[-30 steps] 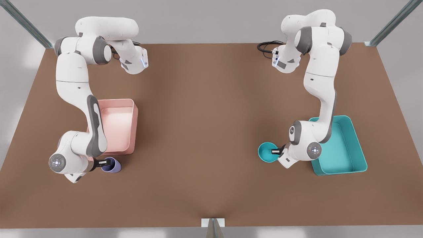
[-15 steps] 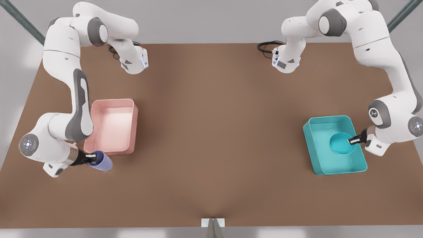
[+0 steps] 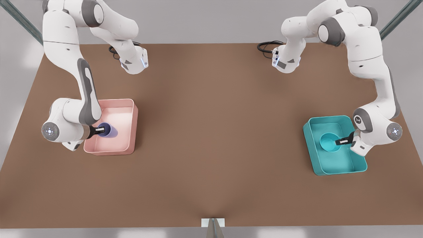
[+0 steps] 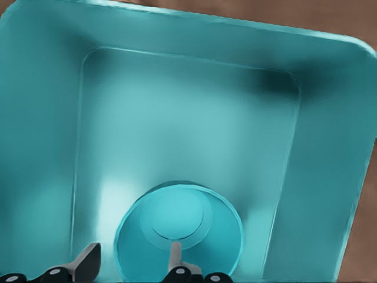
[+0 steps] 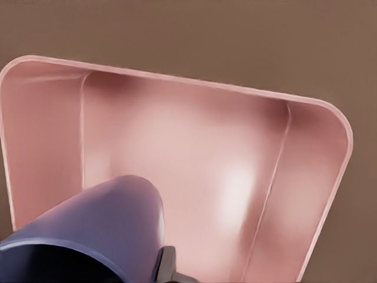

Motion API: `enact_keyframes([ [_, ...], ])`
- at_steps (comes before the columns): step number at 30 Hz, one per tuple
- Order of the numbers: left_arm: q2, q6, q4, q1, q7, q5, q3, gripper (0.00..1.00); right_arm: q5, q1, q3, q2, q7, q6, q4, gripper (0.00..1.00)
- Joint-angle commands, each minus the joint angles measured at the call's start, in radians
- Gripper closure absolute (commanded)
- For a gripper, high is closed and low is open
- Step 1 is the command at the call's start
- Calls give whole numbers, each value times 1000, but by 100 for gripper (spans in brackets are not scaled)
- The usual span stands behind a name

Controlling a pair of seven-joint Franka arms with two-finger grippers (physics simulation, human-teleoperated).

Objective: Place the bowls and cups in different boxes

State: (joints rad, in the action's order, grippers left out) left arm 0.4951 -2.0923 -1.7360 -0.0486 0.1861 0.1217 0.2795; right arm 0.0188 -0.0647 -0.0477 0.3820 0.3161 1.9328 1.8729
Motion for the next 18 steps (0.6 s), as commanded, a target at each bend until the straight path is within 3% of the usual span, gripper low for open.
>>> enact_keyframes([
  [1,-78,222,65,10,1,-125,1,0,-7,-1,0,32,15,235,2,79],
  [3,-208,452,144,110,-22,-146,-14,0,-5,-1,2,54,15,296,5,79],
  [4,-296,495,159,165,-79,-185,-104,0,4,-1,2,70,15,302,5,79],
  [5,-313,577,237,170,-99,-238,-241,0,6,-1,2,87,14,304,3,79],
  [8,-308,636,332,176,-96,-189,-307,0,33,-6,3,113,15,299,2,79],
  [9,-285,678,355,185,-103,-192,-310,0,38,-7,3,121,15,291,-1,62],
  [10,-280,675,354,187,-102,-188,-310,0,38,-9,3,126,15,290,-3,0],
  [18,-268,681,352,188,-102,-183,-310,0,41,-9,8,66,29,187,-32,0],
])
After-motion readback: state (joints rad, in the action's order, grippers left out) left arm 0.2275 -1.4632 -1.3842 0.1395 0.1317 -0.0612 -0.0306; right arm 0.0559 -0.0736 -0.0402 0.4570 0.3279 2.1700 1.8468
